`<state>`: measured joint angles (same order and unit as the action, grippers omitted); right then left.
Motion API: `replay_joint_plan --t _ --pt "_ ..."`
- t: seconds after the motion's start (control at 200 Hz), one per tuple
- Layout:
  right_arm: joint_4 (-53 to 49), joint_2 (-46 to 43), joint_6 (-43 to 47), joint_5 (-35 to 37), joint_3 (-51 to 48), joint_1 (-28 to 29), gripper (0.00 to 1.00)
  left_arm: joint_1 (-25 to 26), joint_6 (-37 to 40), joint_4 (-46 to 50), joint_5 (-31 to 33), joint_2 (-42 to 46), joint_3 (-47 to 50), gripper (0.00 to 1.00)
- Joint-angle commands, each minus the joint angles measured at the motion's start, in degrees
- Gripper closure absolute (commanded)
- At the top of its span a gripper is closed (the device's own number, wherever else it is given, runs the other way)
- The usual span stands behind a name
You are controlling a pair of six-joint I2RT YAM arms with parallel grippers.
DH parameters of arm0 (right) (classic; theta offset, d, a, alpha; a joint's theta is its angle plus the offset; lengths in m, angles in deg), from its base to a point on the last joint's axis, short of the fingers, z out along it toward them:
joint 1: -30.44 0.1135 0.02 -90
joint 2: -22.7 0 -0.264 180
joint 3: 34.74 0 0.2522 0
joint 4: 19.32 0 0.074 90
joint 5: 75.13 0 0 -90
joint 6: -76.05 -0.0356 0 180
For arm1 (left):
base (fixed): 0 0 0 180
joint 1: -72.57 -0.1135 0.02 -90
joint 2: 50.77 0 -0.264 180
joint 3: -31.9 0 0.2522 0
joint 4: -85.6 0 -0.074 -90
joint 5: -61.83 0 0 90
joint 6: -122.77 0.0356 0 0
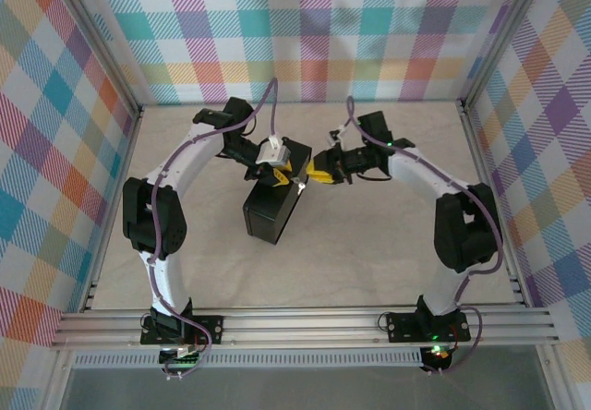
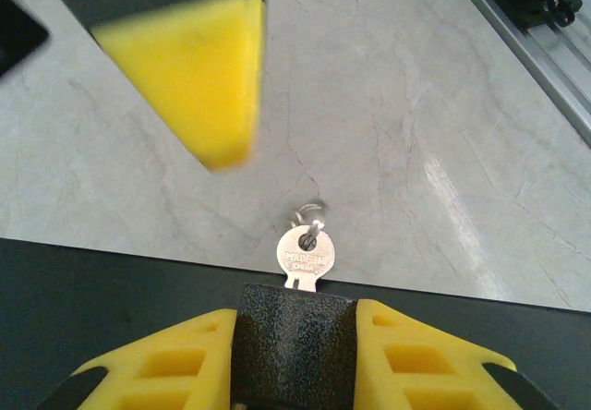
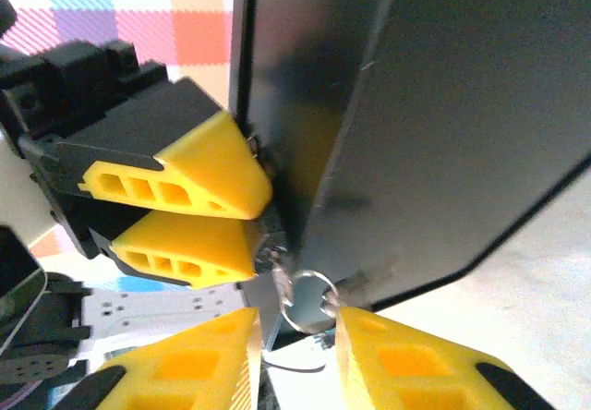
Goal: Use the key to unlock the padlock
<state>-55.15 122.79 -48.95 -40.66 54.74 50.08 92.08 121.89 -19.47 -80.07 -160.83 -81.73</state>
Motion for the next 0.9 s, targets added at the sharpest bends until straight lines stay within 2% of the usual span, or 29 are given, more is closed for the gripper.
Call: replay_joint_plan --t 0.0,0.2,0.265,0.395,0.445,0.73,0.895 --pt "-8.7 -3.4 16.0 4.8 1.9 -0.7 0.75 0.7 -0.9 1.0 0.5 0.1 1.7 0.72" --pt "0.2 -7.4 35.9 14.7 -1.5 6.0 0.73 0.7 -1.9 1.3 -0.2 0.5 1.0 0.72" --pt "7.3 -8.5 40.0 18.5 -4.7 7.6 0.71 0.7 -1.9 1.8 -0.1 0.5 0.9 0.72" --pt "26.7 -12.0 48.2 21.1 -14.5 9.9 0.68 0.7 -1.9 2.2 0.0 0.5 0.9 0.72" --pt "31.3 -12.7 50.7 23.0 -17.4 10.9 0.66 0.7 -2.1 2.3 -0.2 0.4 0.8 0.71" --pt "37.6 -12.8 58.4 34.1 -21.2 13.4 0.64 0.7 -2.0 2.6 -0.8 0.3 0.5 0.72" --pt "37.2 -13.7 62.9 36.4 -21.8 14.9 0.64 0.7 -2.1 2.3 -1.5 0.2 0.5 0.71"
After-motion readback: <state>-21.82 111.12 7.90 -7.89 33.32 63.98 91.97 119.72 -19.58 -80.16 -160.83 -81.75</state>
